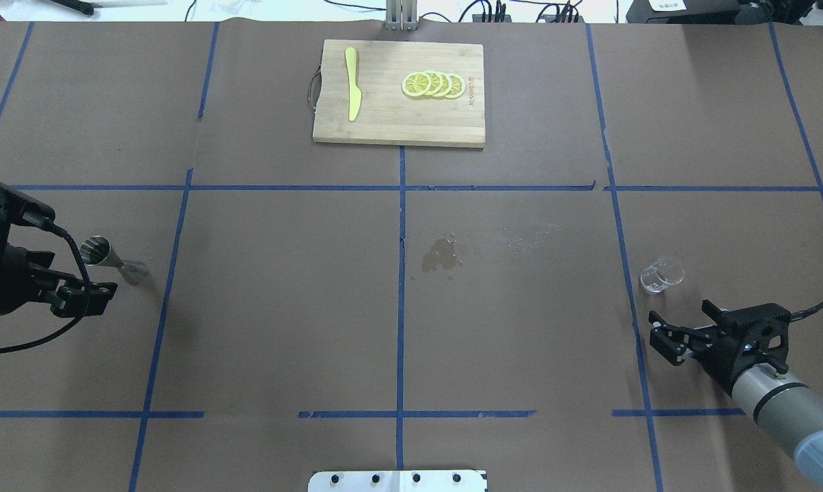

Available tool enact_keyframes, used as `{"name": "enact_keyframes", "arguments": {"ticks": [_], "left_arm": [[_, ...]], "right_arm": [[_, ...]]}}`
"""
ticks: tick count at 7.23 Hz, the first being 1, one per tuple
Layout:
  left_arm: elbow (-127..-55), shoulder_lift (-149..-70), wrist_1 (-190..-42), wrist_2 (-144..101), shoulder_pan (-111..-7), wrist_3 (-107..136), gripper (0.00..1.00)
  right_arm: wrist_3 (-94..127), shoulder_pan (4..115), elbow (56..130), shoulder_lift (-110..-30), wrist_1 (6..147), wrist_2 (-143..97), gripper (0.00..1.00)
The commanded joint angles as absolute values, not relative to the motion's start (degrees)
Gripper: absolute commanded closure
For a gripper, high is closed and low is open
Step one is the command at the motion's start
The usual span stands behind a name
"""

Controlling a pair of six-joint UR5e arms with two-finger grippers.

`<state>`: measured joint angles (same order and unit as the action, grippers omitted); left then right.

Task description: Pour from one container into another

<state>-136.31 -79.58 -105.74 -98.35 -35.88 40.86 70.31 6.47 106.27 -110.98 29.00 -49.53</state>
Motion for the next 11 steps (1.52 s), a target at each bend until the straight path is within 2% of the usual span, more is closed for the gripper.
{"name": "enact_keyframes", "arguments": {"ticks": [1,3,5,6,8,9,11], "left_arm": [[-135.09,-81.03,-105.12,-99.58,-36.56,39.64,0.0],[-134.04,-81.04,-105.03,-102.45,-37.0,37.28,0.0],[-133.24,-81.21,-101.98,-108.51,-43.81,29.32,0.0],[-132.89,-85.13,-95.17,-110.81,-49.25,21.61,0.0],[-128.61,-101.95,-75.07,-111.27,-57.46,9.02,0.0],[-125.45,-104.3,-73.49,-112.57,-59.57,6.7,0.0],[-115.88,-108.01,-74.18,-120.56,-66.32,1.36,0.0]], "right_arm": [[70.31,6.15,112.92,-115.83,29.09,-56.39,0.0],[70.23,6.59,119.84,-119.51,29.53,-66.03,0.0],[70.22,9.74,129.08,-121.9,36.08,-75.12,0.0],[70.14,14.8,132.07,-121.03,41.52,-81.24,0.0],[68.91,26.84,133.51,-118.22,45.35,-96.0,0.0],[65.95,32.98,133.33,-117.34,46.13,-102.85,0.0],[54.55,49.58,133.24,-111.04,58.12,-118.49,0.0]]}}
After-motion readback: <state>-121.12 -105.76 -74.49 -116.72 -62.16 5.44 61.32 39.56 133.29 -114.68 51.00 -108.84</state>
